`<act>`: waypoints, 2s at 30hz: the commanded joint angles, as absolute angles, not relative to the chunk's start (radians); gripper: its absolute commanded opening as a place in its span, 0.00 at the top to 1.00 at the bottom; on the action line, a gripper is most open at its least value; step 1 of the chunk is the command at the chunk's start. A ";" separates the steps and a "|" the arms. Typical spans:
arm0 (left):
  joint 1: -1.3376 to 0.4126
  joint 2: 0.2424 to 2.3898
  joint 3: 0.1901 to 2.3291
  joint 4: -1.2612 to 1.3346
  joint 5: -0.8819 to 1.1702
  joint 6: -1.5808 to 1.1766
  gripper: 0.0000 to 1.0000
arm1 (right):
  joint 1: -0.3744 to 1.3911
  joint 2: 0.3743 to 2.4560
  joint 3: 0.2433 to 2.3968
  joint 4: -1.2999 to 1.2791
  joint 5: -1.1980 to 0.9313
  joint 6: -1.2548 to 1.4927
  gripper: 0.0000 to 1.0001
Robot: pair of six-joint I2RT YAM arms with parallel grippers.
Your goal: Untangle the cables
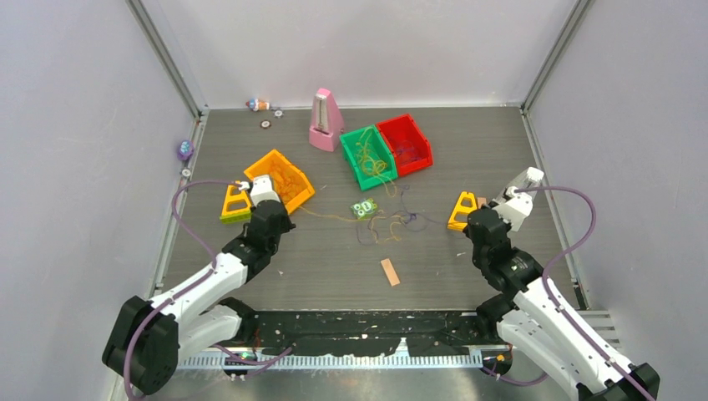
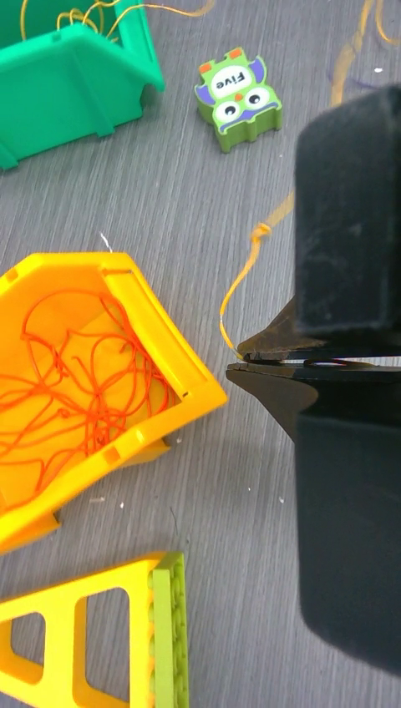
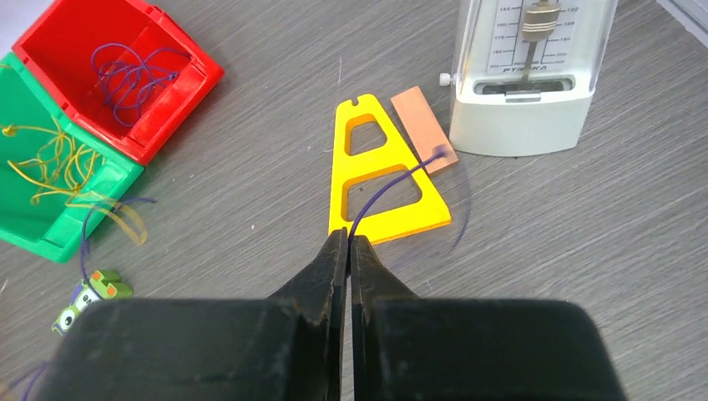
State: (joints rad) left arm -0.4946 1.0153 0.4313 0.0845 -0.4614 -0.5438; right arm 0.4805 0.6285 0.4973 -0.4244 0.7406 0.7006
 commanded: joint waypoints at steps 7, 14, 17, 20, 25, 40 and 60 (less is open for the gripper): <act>-0.488 1.032 0.462 0.148 -0.413 -0.493 1.00 | 0.476 0.747 0.567 -0.224 0.372 0.472 0.95; -0.488 0.964 0.449 0.028 -0.684 -0.608 1.00 | 0.476 0.764 0.752 -0.423 0.769 0.509 0.95; -0.467 0.947 0.439 -0.028 -0.751 -0.673 1.00 | 0.469 0.732 0.797 -0.509 1.043 0.576 0.95; -0.426 0.970 0.456 -0.092 -0.740 -0.725 1.00 | 0.460 0.679 0.818 -0.527 1.159 0.580 0.95; -0.422 1.013 0.513 -0.185 -0.767 -0.764 1.00 | 0.456 0.657 0.851 -0.379 1.128 0.469 0.95; -0.425 0.843 0.333 0.291 -0.280 -0.480 1.00 | 0.456 0.765 0.850 -0.353 0.692 0.418 0.95; -0.428 0.867 0.333 0.299 -0.269 -0.460 1.00 | 0.455 0.849 0.596 -0.425 0.513 0.545 0.10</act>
State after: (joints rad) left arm -0.4274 0.8513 0.3027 0.2508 -0.2687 -0.4847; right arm 0.4606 0.8192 0.5919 -0.4583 0.5835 0.5335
